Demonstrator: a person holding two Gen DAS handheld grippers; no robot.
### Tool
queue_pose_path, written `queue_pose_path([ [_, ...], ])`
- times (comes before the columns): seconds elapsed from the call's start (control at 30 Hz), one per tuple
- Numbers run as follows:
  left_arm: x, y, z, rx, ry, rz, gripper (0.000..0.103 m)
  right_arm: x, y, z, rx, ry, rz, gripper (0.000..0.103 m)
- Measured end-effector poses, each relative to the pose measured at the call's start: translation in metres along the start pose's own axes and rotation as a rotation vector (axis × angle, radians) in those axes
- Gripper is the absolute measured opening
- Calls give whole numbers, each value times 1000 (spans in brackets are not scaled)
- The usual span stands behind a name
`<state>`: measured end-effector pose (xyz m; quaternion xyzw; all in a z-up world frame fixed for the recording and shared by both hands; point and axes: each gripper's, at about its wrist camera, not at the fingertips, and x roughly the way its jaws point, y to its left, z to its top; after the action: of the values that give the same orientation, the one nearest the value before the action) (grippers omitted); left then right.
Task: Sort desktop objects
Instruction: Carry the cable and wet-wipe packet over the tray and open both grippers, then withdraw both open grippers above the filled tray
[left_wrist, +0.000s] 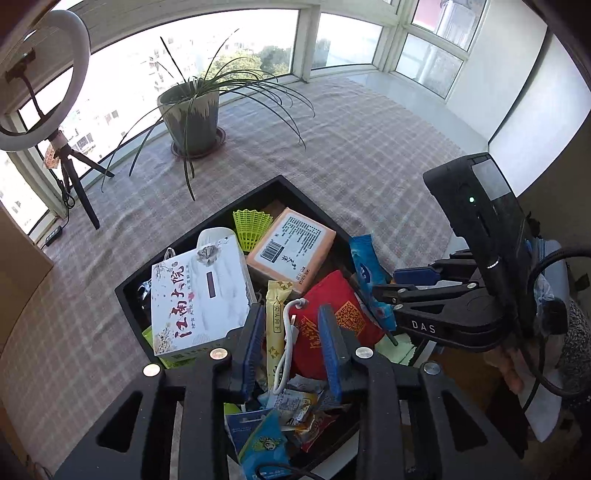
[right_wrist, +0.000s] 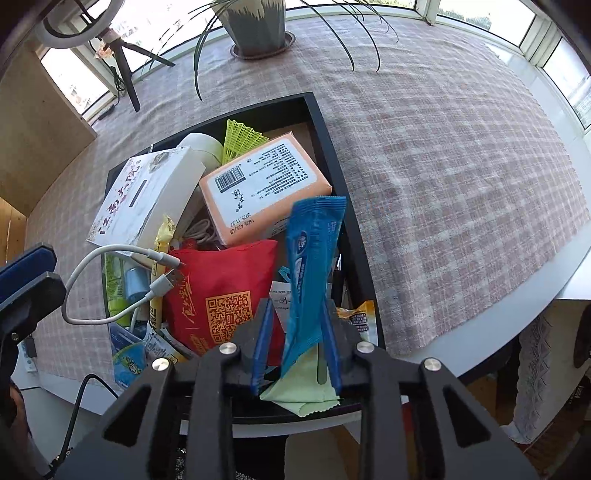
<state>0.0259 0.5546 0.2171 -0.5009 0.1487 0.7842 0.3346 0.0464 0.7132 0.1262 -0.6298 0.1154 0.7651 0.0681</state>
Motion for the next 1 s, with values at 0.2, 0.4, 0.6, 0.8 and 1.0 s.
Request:
queue_pose_path([
  [0.2,-3,19,-5,-37,0,36,34,-8,5,-2,-11,-22,8,38],
  [0.4,-10,45,-22,-75,6,64,34,-18,18,-11,-6,-49,4,40],
  [0.6,-17,77,-47,-131,7,98,34,-33,62,-25,-91,-111,-40,50],
  [0.8,-38,106,-75,-165,-24,141,35,-42,110,-35,-117,-147,-29,53],
  [1.0,-62,143,-109,-215,-64,189,46,-49,165,-41,-153,-206,-39,54],
])
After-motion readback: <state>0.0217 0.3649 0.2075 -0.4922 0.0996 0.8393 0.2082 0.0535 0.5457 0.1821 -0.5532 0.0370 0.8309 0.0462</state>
